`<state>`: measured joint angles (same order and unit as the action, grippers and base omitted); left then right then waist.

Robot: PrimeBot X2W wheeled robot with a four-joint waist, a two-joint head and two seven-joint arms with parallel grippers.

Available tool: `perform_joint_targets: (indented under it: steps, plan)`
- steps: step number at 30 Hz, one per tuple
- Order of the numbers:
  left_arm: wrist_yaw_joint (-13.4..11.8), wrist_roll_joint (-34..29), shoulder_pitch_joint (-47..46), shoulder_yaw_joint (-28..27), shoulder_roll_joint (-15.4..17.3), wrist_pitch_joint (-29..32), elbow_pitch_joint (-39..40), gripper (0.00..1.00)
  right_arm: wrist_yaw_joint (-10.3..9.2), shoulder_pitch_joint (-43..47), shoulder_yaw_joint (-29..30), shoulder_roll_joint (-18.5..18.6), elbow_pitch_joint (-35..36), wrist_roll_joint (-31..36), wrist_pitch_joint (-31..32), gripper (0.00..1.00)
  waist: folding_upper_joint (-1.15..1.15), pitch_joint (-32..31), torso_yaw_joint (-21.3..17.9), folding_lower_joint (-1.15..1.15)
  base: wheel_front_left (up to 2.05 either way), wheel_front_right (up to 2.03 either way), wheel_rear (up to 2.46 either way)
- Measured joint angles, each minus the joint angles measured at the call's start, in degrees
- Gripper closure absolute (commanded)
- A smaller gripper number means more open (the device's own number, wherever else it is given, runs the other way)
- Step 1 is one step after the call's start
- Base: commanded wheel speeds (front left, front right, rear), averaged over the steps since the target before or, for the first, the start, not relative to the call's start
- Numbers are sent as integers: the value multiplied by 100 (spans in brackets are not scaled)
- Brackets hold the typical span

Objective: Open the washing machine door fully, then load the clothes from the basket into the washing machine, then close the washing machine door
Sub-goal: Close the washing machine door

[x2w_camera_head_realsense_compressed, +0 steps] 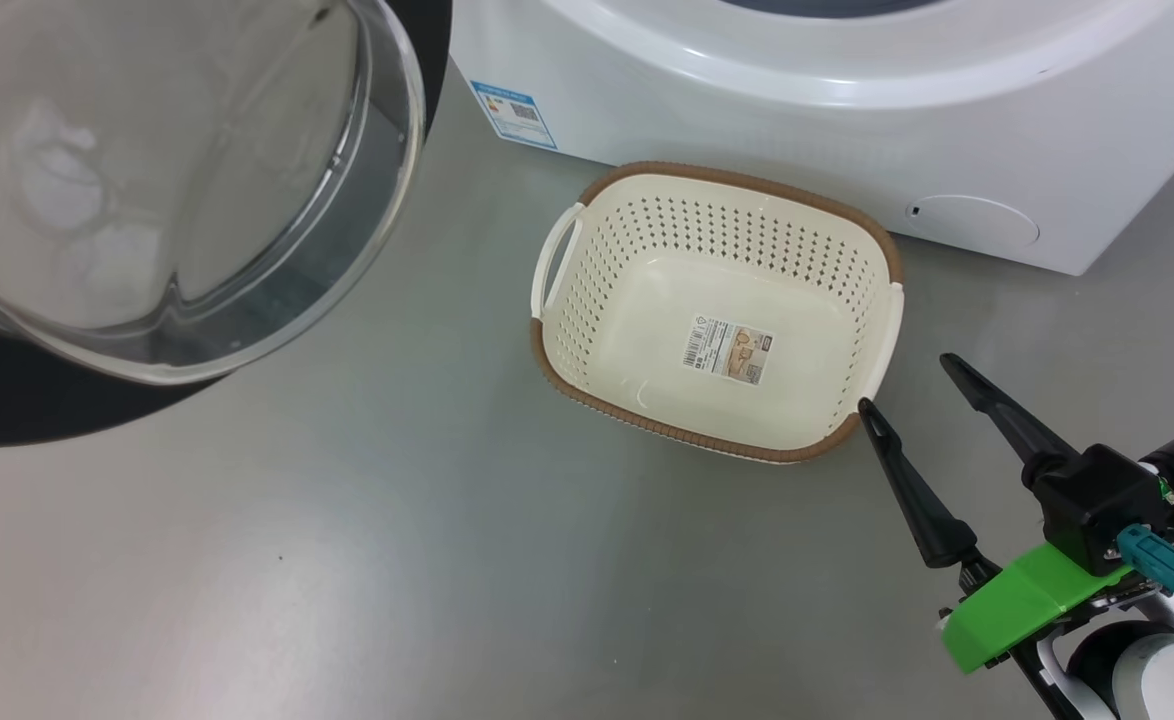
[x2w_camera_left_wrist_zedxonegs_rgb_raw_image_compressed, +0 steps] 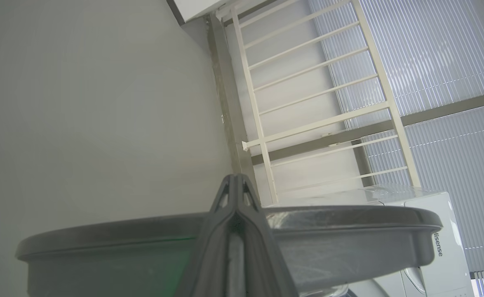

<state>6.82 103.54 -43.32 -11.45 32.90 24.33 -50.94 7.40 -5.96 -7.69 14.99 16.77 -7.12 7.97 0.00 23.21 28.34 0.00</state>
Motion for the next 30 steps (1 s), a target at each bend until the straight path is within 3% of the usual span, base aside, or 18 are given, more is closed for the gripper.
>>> perform_joint_targets:
  steps: [16, 30]
  plan:
    - [7, -1, 956, -82, -163, 797, 1152, 100, 0, 7, 89, -236, -218, 0, -308, 0, 0, -293, 71, 0, 0, 0, 0]
    - [7, 24, 1711, -145, -393, 1304, 2041, 100, 0, 143, 198, -590, -522, 0, -735, 0, 0, -632, -127, 0, 0, 0, 0]
